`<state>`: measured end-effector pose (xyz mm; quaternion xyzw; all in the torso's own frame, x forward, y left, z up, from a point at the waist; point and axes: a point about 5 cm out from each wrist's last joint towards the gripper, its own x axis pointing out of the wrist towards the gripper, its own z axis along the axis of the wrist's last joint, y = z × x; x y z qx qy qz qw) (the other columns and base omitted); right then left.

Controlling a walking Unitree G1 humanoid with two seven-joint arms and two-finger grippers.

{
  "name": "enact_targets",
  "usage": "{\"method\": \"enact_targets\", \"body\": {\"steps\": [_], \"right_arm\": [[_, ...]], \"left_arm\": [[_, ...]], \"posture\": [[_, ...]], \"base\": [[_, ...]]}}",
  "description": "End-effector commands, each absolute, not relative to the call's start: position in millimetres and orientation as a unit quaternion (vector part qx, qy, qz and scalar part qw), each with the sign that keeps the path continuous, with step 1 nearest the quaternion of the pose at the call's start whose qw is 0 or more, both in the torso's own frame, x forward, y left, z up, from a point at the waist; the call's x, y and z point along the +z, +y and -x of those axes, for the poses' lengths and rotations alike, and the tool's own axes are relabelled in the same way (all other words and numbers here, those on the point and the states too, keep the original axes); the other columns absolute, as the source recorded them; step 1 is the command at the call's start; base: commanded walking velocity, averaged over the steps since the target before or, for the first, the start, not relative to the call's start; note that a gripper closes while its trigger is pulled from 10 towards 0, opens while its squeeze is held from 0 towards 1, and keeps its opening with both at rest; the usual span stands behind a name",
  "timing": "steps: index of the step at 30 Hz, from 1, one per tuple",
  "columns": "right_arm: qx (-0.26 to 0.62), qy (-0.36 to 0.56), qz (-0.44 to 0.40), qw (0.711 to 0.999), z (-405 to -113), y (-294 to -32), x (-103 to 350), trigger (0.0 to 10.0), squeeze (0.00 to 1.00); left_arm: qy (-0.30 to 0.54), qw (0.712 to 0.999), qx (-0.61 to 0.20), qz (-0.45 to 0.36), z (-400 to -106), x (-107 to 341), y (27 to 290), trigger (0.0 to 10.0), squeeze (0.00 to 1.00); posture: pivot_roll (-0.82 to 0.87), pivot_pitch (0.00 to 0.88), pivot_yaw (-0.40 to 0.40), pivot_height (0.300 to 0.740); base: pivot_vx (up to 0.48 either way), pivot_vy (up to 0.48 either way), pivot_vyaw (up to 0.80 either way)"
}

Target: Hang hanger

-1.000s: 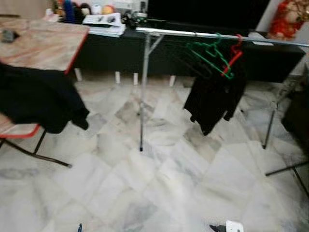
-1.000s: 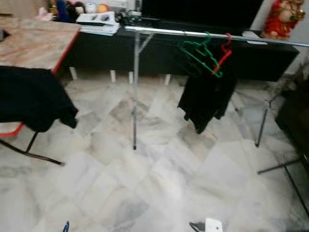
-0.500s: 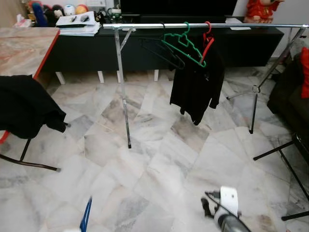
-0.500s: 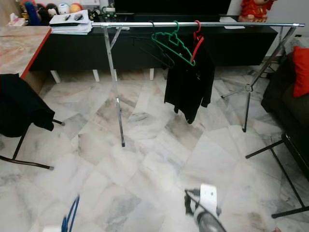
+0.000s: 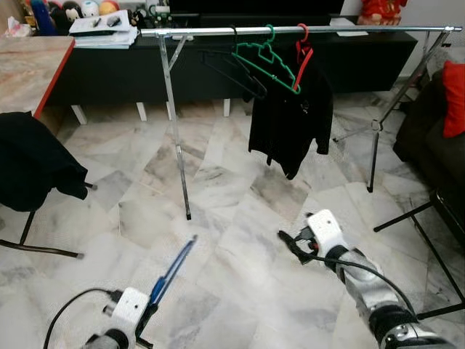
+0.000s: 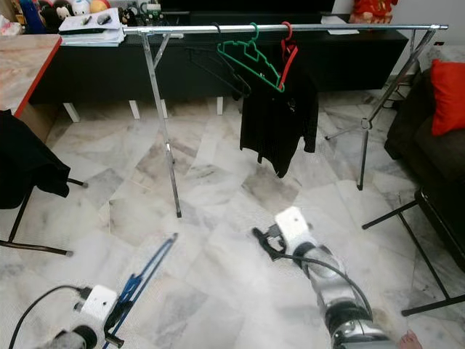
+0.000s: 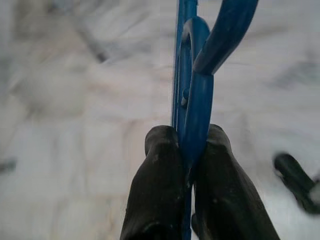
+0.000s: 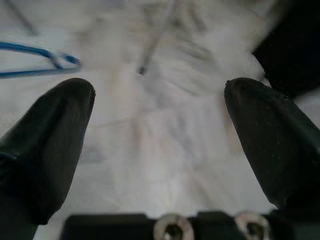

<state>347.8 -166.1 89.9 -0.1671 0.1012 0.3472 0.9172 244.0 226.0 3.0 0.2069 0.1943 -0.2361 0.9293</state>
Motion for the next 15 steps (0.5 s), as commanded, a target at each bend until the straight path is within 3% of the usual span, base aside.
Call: {"method": "enact_targets", "body": {"steps": [1, 3, 4, 7, 8, 10, 15], "right_arm": [[0.424, 0.093, 0.189, 0.881, -348, -158, 101, 10.0, 0.00], [0.451, 0.090, 0.194, 0.866, -347, -153, 104, 10.0, 0.00], [0.531, 0.087, 0.209, 0.817, -341, -144, 110, 10.0, 0.00], [0.596, 0.095, 0.223, 0.765, -336, -137, 117, 10.0, 0.00], [0.596, 0.095, 0.223, 0.765, -336, -137, 117, 10.0, 0.00], [0.649, 0.098, 0.239, 0.715, -333, -129, 124, 10.0, 0.00], [0.735, 0.097, 0.239, 0.626, -320, -110, 133, 10.0, 0.00]], "left_arm": [[0.202, 0.901, -0.306, -0.231, -240, 9, 223, 10.0, 0.00], [0.204, 0.891, -0.328, -0.238, -239, 12, 223, 10.0, 0.00], [0.209, 0.858, -0.385, -0.268, -236, 21, 223, 10.0, 0.00], [0.215, 0.824, -0.433, -0.295, -233, 31, 224, 10.0, 0.00], [0.215, 0.824, -0.433, -0.295, -233, 31, 224, 10.0, 0.00], [0.222, 0.796, -0.467, -0.315, -233, 42, 225, 10.0, 0.00], [0.222, 0.774, -0.502, -0.317, -235, 65, 218, 10.0, 0.00]], "posture": [[0.05, 0.197, -0.058, 0.740], [0.04, 0.194, -0.058, 0.740], [0.05, 0.189, -0.058, 0.740], [0.05, 0.183, -0.056, 0.740], [0.05, 0.183, -0.056, 0.740], [0.05, 0.176, -0.056, 0.740], [0.05, 0.170, -0.060, 0.740]], "base": [[0.000, 0.000, 0.00], [0.000, 0.000, 0.00], [0.000, 0.000, 0.00], [0.000, 0.000, 0.00], [0.000, 0.000, 0.00], [0.000, 0.000, 0.00], [0.000, 0.000, 0.00]]}}
